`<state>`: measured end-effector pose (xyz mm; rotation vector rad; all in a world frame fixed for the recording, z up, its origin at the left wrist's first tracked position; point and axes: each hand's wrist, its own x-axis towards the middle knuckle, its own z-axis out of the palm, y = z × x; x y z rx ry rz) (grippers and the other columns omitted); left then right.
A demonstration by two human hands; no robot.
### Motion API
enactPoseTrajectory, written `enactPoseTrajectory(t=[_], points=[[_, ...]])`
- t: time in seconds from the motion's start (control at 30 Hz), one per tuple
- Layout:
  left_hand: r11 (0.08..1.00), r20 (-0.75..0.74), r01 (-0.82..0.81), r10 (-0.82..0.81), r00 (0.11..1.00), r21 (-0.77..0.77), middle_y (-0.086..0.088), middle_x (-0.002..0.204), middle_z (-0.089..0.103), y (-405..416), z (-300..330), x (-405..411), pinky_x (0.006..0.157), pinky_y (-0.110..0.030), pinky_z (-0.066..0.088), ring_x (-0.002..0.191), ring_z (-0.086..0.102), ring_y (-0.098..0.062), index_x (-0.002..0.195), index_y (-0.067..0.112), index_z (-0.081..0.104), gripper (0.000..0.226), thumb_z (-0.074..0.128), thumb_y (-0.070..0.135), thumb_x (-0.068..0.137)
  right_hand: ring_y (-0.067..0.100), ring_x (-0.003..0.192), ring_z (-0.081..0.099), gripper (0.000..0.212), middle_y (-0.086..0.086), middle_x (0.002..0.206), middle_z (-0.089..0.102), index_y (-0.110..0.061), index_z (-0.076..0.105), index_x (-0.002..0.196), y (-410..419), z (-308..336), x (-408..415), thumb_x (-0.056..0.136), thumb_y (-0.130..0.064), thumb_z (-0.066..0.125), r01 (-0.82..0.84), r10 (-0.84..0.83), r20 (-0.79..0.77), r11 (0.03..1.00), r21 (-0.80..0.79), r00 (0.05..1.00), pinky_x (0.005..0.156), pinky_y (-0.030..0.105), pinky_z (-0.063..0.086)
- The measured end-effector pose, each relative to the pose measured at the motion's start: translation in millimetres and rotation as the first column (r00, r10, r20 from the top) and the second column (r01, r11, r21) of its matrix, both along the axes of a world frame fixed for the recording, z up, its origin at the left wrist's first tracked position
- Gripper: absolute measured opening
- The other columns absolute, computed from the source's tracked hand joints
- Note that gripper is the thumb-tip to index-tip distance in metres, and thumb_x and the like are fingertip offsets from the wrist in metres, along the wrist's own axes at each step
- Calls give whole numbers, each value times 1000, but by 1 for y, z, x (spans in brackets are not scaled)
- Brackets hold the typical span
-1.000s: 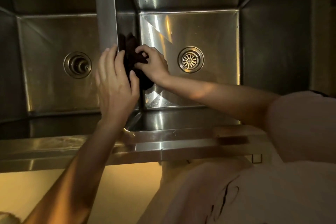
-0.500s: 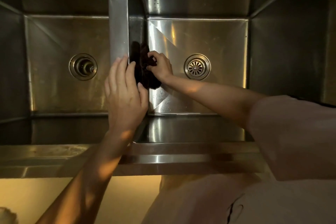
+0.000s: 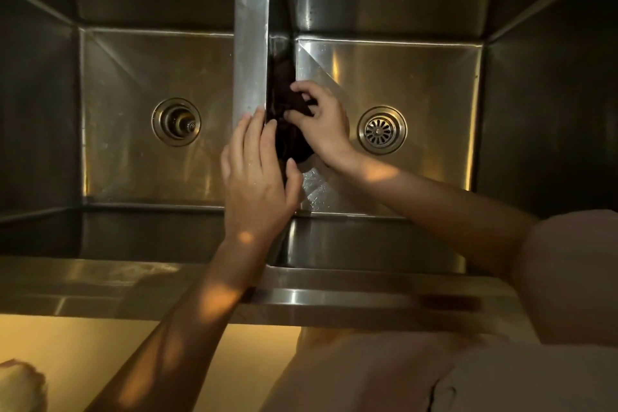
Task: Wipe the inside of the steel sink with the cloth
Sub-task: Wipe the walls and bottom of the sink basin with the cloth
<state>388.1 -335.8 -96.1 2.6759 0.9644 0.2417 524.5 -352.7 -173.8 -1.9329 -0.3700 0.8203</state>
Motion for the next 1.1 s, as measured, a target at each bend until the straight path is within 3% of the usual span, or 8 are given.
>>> enactPoseTrajectory(t=[0.1, 0.23, 0.33, 0.43, 0.6, 0.7, 0.9, 1.1], points=[[1000, 14, 6, -6, 1000, -7, -21, 144, 43, -1, 1, 0, 112, -45, 28, 138, 35, -34, 134, -4, 45, 51, 44, 25, 93, 22, 98, 65, 40, -3, 103, 60, -26, 66, 104, -10, 47, 0, 71, -3, 74, 16, -14, -9, 970, 242, 1000, 93, 43, 53], [1000, 49, 3, -2, 999, -15, -22, 143, 44, -1, 2, 0, 110, -46, 30, 136, 37, -36, 136, -4, 43, 53, 43, 28, 93, 5, 96, 62, 41, -13, 100, 57, -27, 65, 104, -12, 59, 4, 71, -3, 72, -50, 26, 82, 949, 311, 996, 93, 29, 52], [1000, 38, 7, -7, 999, -8, -21, 144, 43, 0, 2, 0, 111, -46, 29, 137, 35, -34, 135, -4, 43, 54, 45, 27, 92, 17, 99, 63, 38, 1, 106, 61, -16, 65, 108, -1, 30, 13, 73, -1, 69, -32, 15, 85, 980, 197, 996, 93, 42, 51], [1000, 19, 12, -12, 1000, -1, -20, 145, 43, 1, 0, -1, 112, -44, 29, 138, 34, -32, 135, -3, 44, 53, 47, 28, 93, 22, 104, 61, 39, 9, 109, 62, -10, 64, 112, 11, -10, 18, 75, 0, 69, -43, 40, 66, 998, 41, 997, 93, 45, 50], [1000, 17, 16, -16, 1000, 12, -20, 144, 44, 1, -1, -1, 111, -45, 31, 138, 35, -33, 134, -3, 46, 52, 46, 30, 93, 19, 102, 59, 39, 2, 103, 60, -16, 62, 114, 22, -69, 29, 77, -7, 70, -156, 168, 51, 969, -193, 984, 92, 38, 49], [1000, 29, 10, -11, 1000, 21, -19, 144, 45, 0, -3, 0, 110, -45, 32, 138, 36, -32, 132, -3, 48, 51, 46, 30, 93, 20, 108, 60, 43, 4, 113, 64, -17, 62, 118, 28, -92, 39, 77, -9, 71, -188, 200, 12, 938, -290, 980, 94, 29, 47], [1000, 38, 3, -4, 999, 24, -18, 144, 45, 1, -5, 0, 108, -45, 34, 138, 36, -31, 132, -2, 48, 52, 45, 31, 92, 21, 112, 60, 45, 3, 118, 67, -20, 64, 120, 44, -103, 48, 77, -9, 70, -121, 107, -61, 930, -347, 992, 99, 38, 49], [1000, 25, 8, -9, 1000, 29, -18, 144, 45, 1, -5, -1, 109, -43, 32, 138, 35, -30, 133, -1, 47, 51, 47, 31, 92, 15, 104, 63, 41, -1, 112, 67, -26, 68, 114, 43, -47, 35, 75, -13, 72, 44, -27, 84, 978, -202, 996, 90, 28, 50]])
